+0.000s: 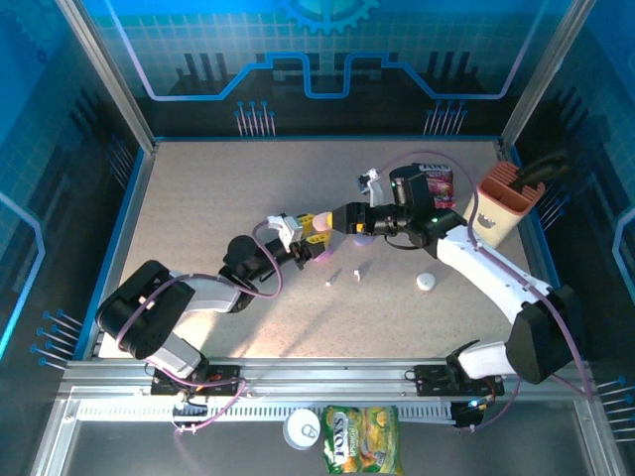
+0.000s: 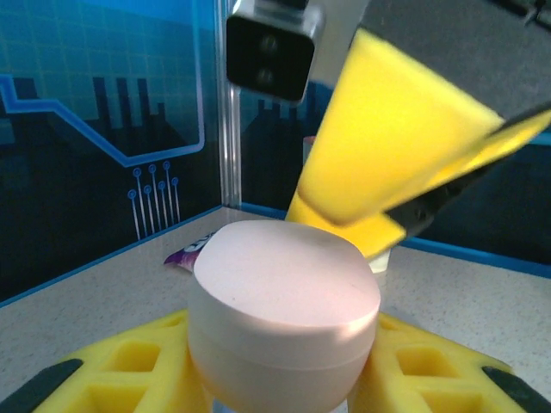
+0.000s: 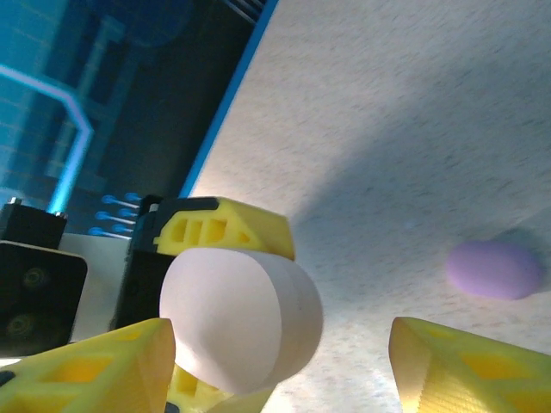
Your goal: Insert wireless bluetooth earbuds into charging case
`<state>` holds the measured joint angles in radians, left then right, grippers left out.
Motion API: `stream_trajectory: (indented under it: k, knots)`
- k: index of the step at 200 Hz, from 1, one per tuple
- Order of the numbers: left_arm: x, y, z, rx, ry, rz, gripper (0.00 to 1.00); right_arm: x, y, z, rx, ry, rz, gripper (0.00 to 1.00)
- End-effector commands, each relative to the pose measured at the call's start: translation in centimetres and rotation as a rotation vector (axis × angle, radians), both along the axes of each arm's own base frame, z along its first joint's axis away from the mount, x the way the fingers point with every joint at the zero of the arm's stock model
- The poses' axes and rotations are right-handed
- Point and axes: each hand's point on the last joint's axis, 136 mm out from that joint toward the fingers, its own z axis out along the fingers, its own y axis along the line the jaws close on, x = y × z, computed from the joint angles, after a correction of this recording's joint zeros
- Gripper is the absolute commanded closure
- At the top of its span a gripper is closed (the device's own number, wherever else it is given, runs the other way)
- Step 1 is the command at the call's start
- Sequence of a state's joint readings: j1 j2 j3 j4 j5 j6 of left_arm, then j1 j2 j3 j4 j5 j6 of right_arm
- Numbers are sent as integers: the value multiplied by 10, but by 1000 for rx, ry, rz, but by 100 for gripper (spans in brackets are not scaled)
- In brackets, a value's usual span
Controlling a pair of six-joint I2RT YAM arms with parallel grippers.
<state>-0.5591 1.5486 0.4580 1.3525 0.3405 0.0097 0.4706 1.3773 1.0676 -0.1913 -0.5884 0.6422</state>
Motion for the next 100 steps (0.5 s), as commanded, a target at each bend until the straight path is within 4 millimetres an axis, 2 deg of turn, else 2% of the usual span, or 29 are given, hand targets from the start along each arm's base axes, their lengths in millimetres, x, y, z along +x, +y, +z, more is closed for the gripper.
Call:
stream_trajectory:
  k: [1, 38, 82, 100]
  knots:
    - [-6, -2, 37, -78, -68, -49, 61, -8, 13, 16, 154, 60, 77, 35]
    - [-7, -5, 36, -80, -57, -69, 61, -11, 18, 16, 220, 88, 104, 48]
    - [-12, -6, 37, -77, -59, -94, 61, -11, 17, 14, 214, 78, 97, 71]
    - [-13, -7, 35, -69, -62, -101, 57, -11, 14, 14, 212, 68, 88, 76]
